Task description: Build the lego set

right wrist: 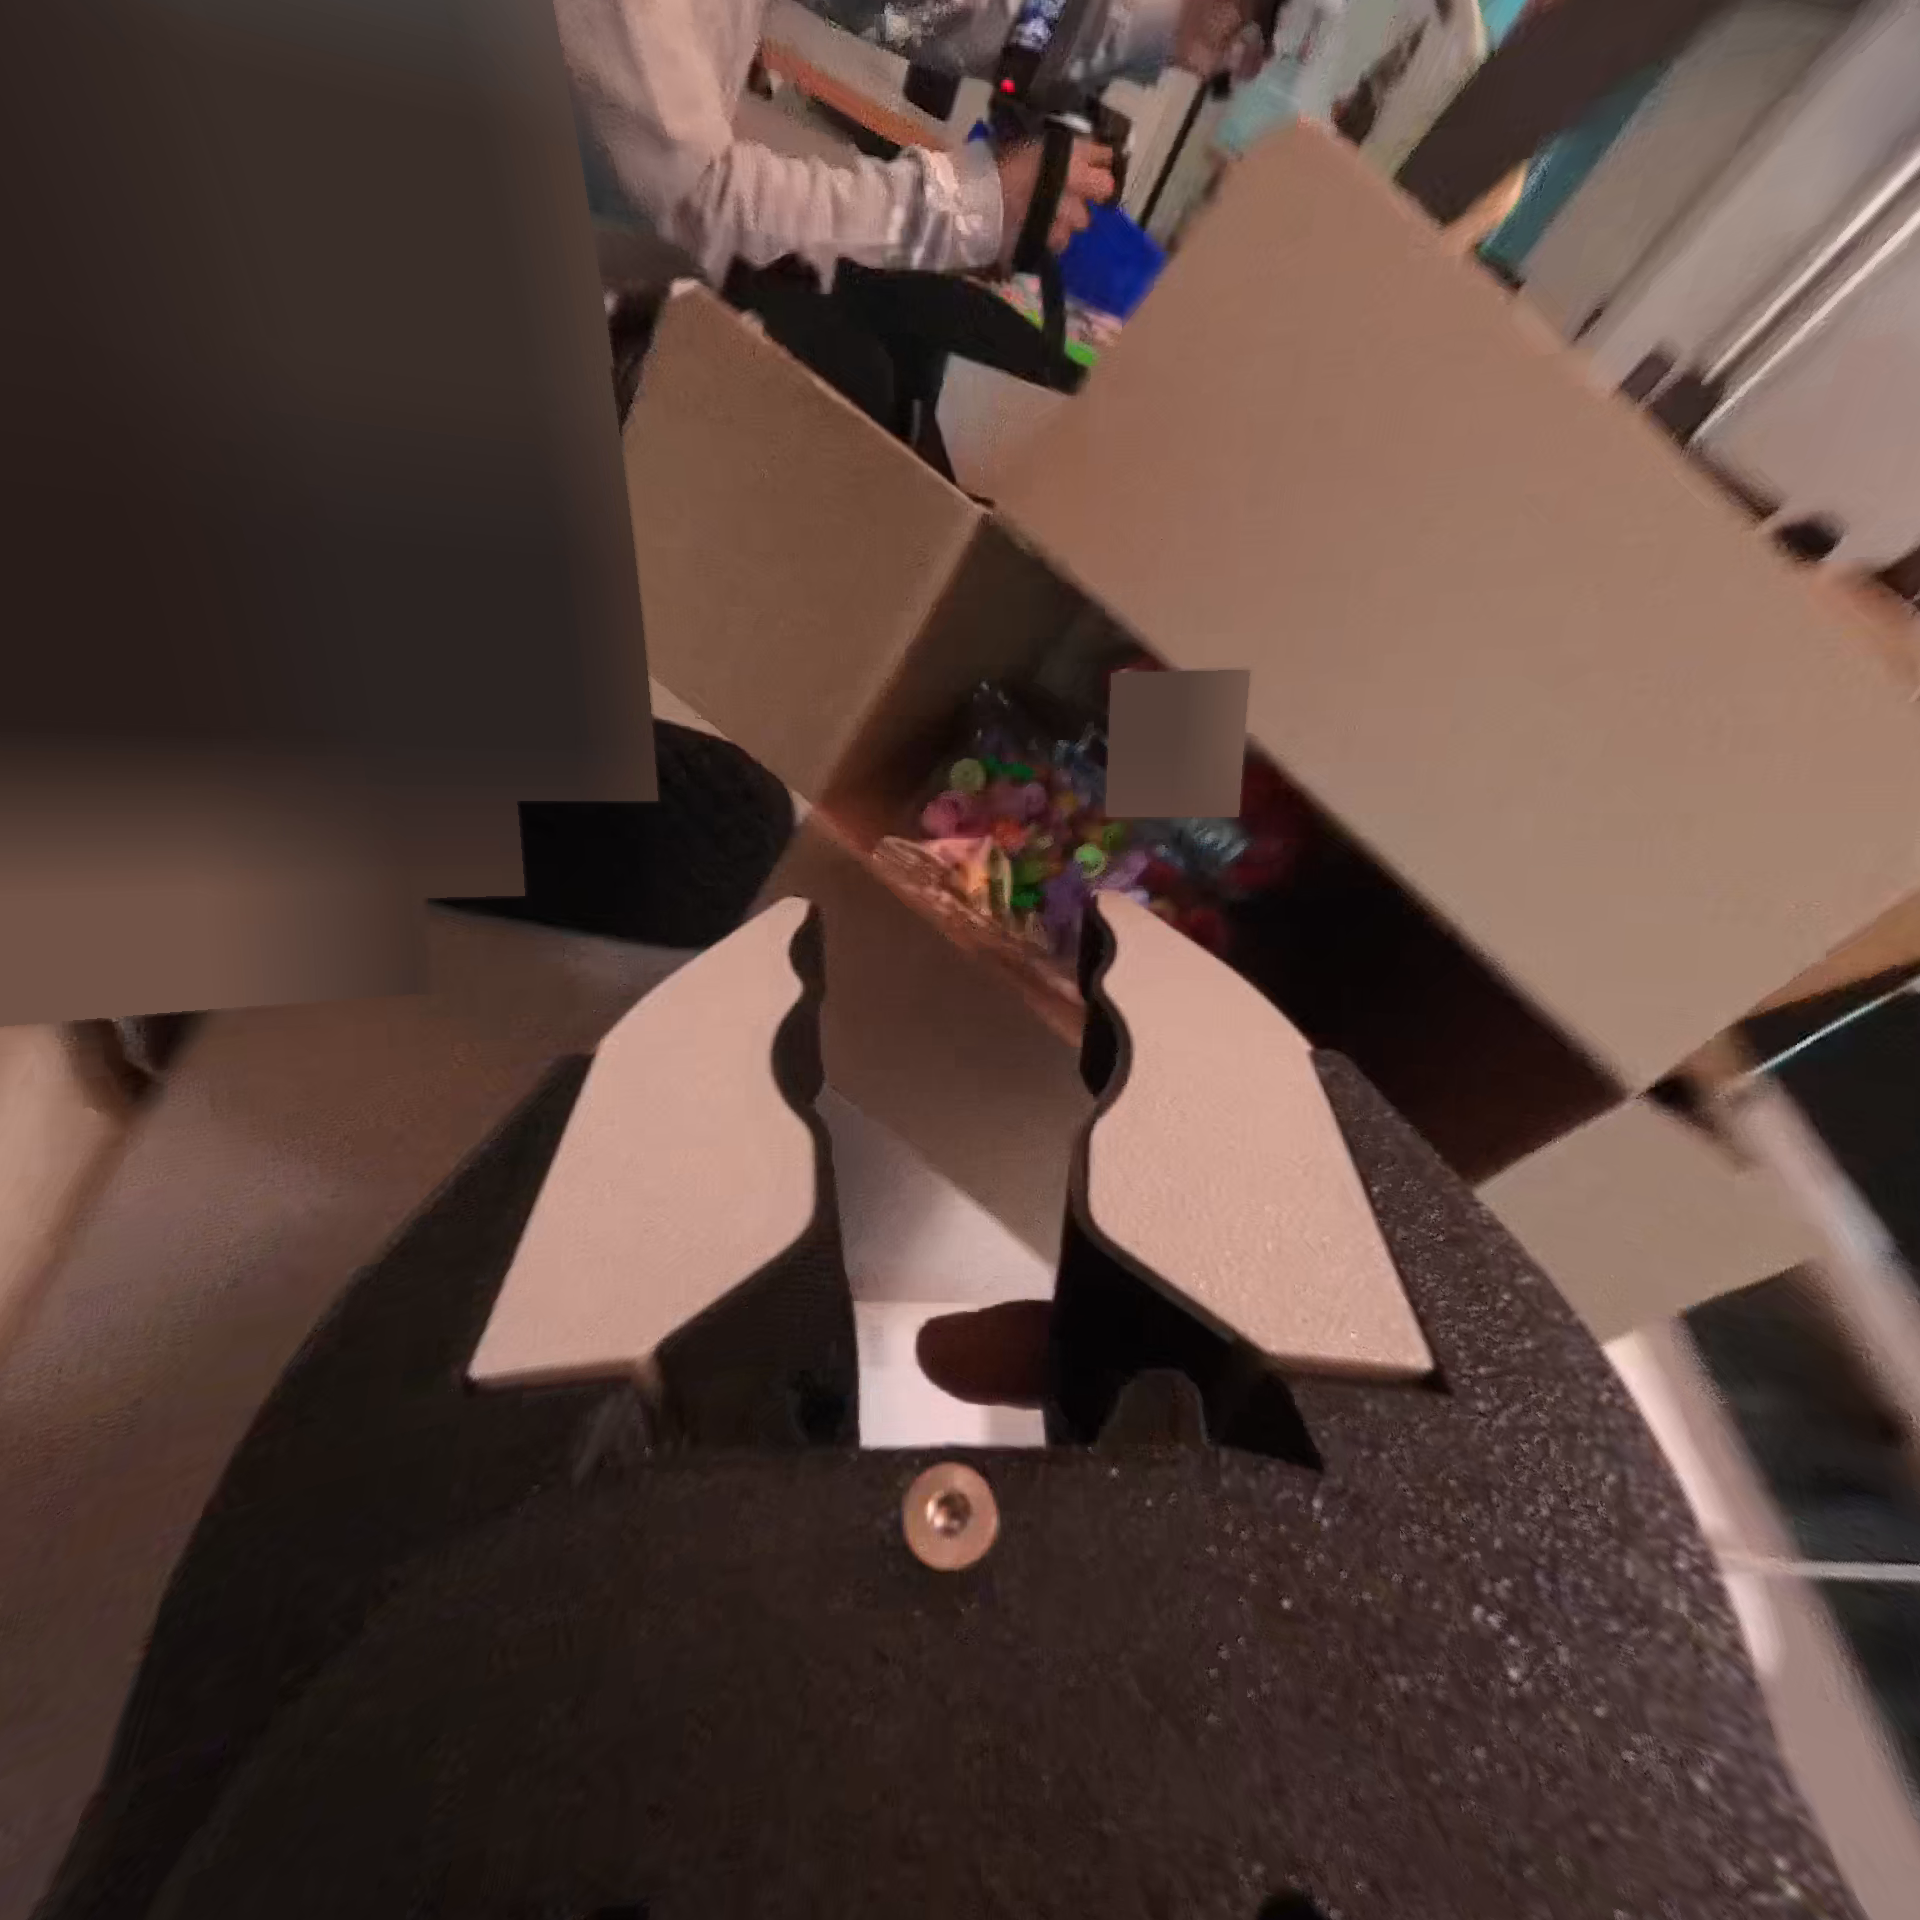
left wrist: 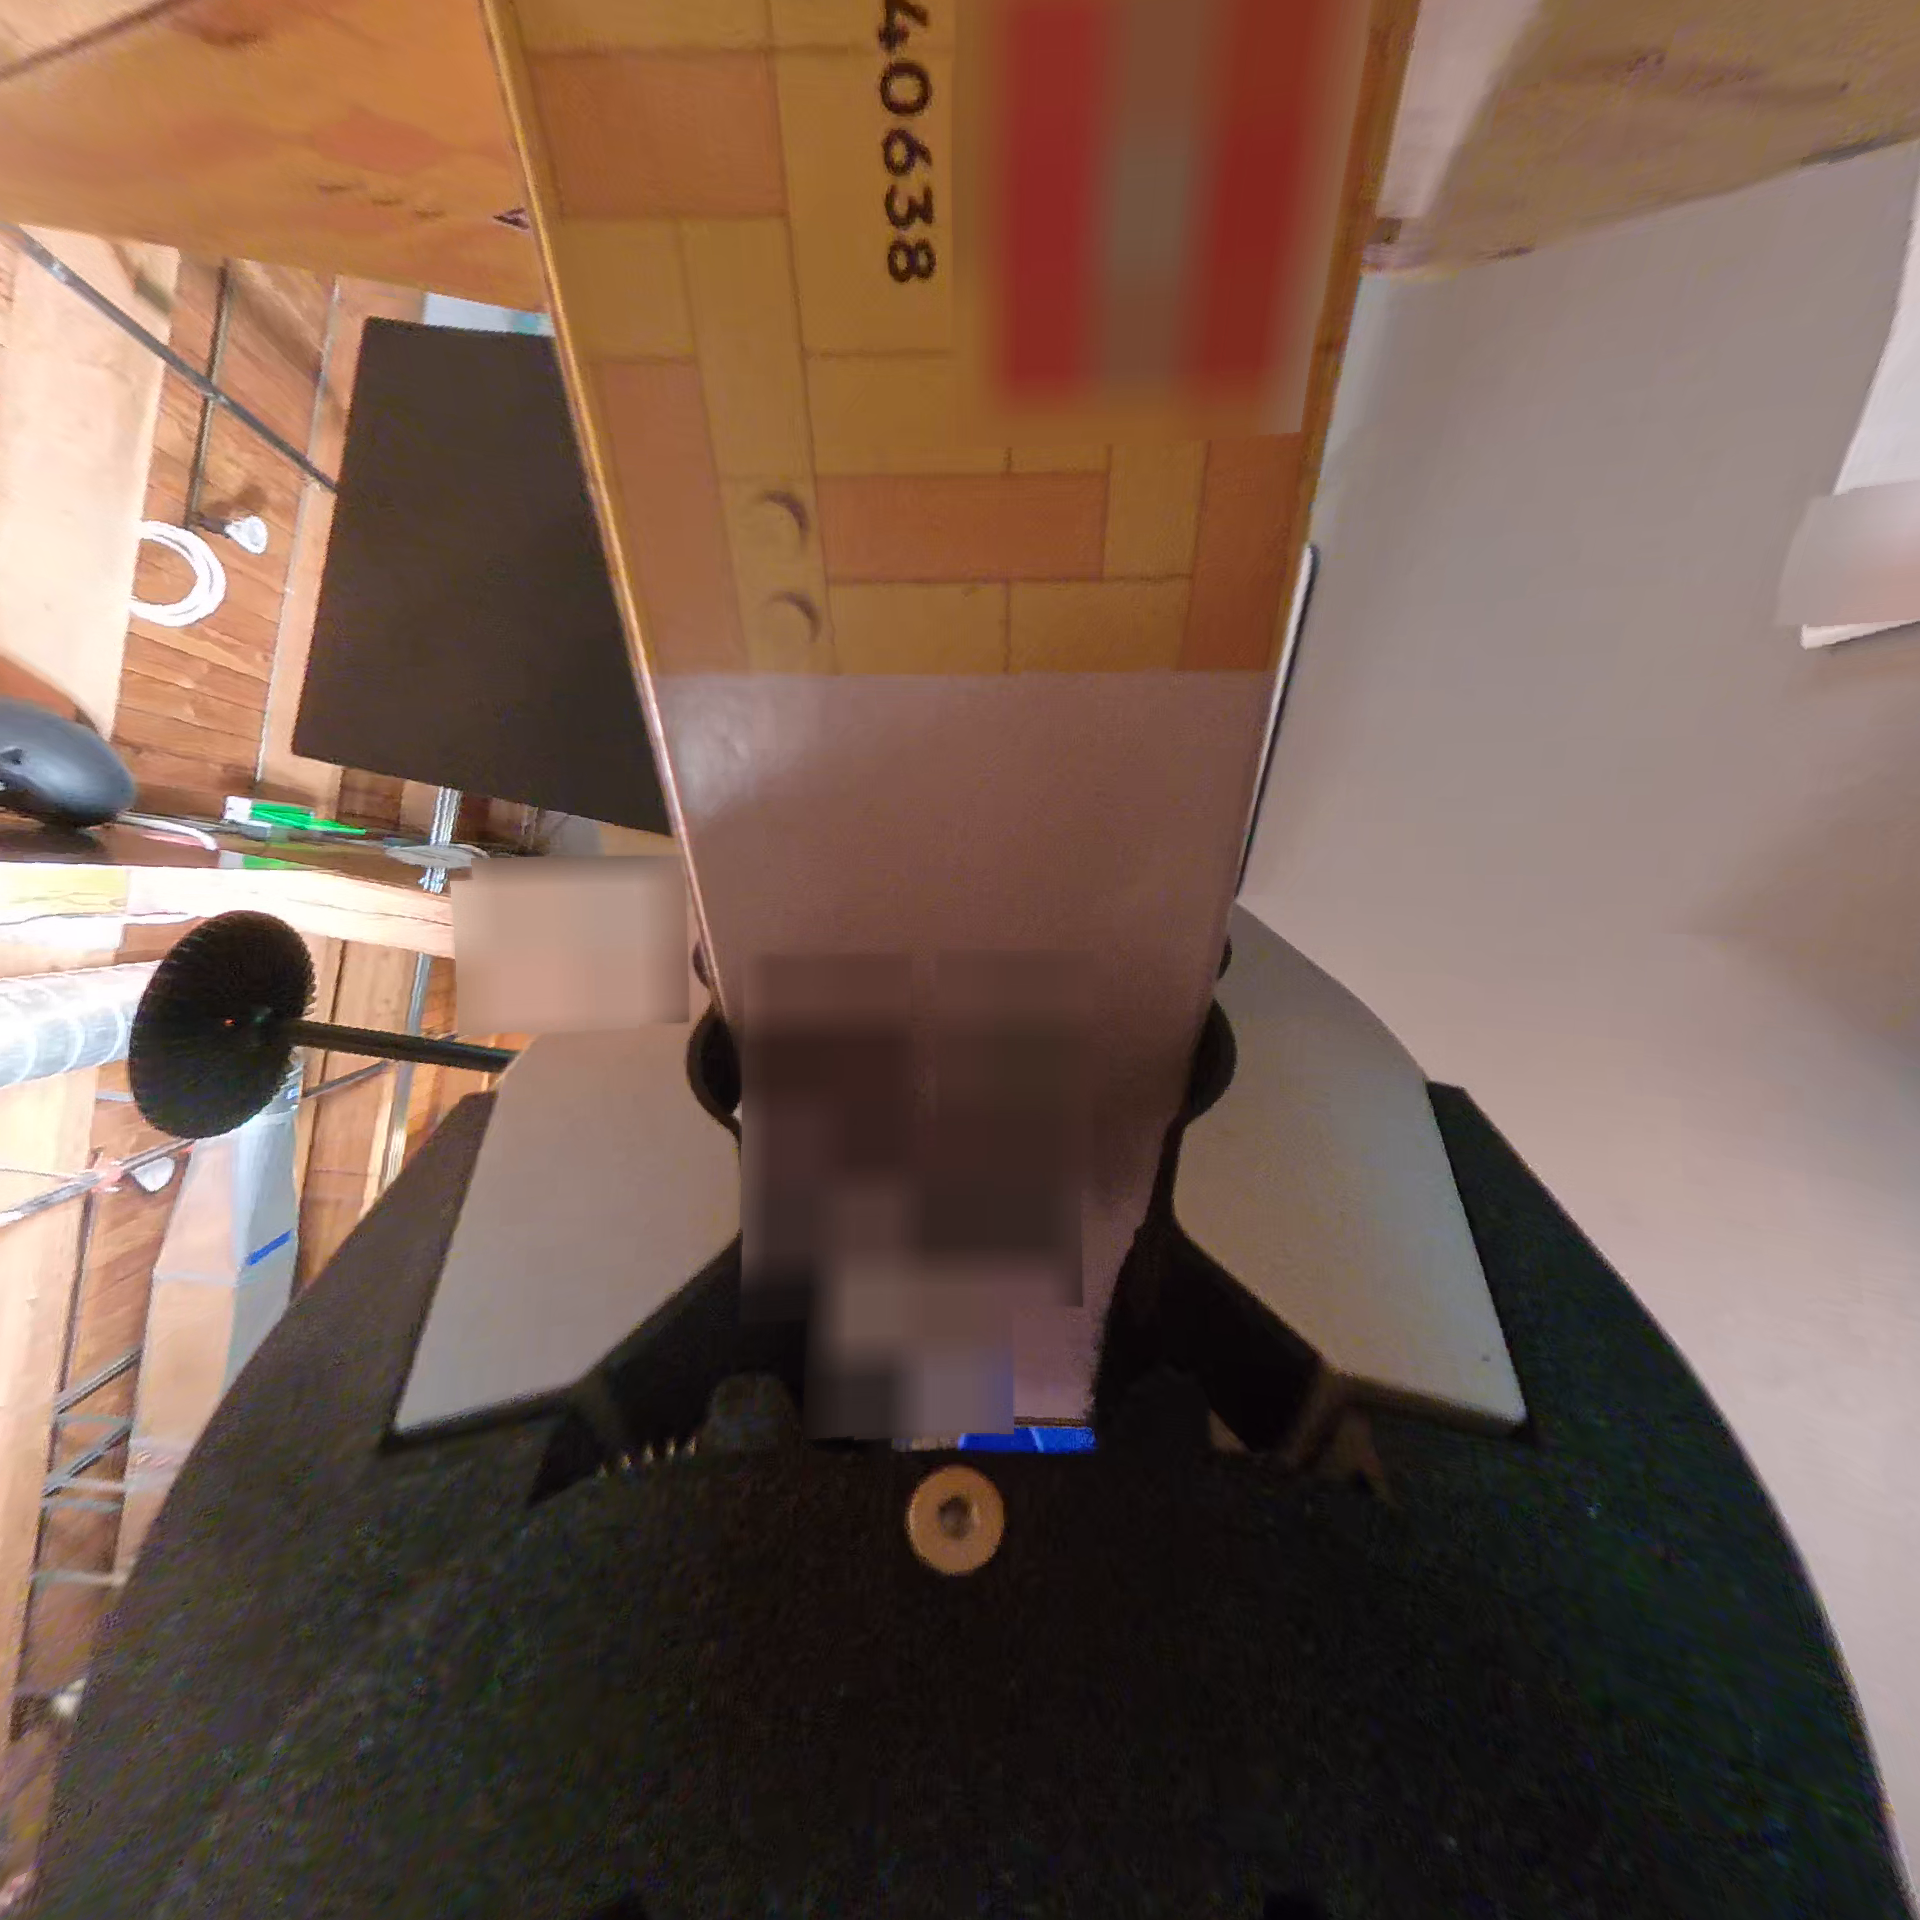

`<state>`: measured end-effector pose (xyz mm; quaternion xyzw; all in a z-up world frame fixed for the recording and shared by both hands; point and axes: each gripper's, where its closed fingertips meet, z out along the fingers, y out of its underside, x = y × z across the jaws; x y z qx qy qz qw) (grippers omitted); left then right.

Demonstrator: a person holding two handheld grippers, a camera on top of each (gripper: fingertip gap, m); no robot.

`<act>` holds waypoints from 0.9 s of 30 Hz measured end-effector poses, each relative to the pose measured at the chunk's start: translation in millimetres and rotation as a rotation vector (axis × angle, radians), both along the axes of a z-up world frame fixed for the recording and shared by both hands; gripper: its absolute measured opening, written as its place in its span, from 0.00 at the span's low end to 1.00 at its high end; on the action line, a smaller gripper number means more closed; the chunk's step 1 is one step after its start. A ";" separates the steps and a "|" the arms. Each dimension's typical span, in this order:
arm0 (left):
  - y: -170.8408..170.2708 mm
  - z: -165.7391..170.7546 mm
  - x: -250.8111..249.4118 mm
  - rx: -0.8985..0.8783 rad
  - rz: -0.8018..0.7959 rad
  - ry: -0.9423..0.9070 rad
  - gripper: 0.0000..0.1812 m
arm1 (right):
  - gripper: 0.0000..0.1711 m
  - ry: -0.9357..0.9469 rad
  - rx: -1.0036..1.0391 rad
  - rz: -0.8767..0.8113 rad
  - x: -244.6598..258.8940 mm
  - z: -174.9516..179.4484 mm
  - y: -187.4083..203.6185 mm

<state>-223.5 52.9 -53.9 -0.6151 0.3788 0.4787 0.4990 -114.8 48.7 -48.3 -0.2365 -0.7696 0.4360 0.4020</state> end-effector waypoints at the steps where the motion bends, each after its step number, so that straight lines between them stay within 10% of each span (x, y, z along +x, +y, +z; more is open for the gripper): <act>1: -0.1 -2.0 0.9 -0.009 -0.008 0.002 0.46 | 0.25 0.043 0.079 0.008 -0.5 1.1 0.8; 11: -3.0 -7.2 4.3 -0.029 -0.036 -0.001 0.46 | 0.03 0.135 0.433 0.178 0.2 -16.8 -18.9; 27: -21.2 -27.9 -16.0 0.035 -0.013 -0.394 0.46 | 0.00 0.276 0.129 0.079 34.2 63.6 7.4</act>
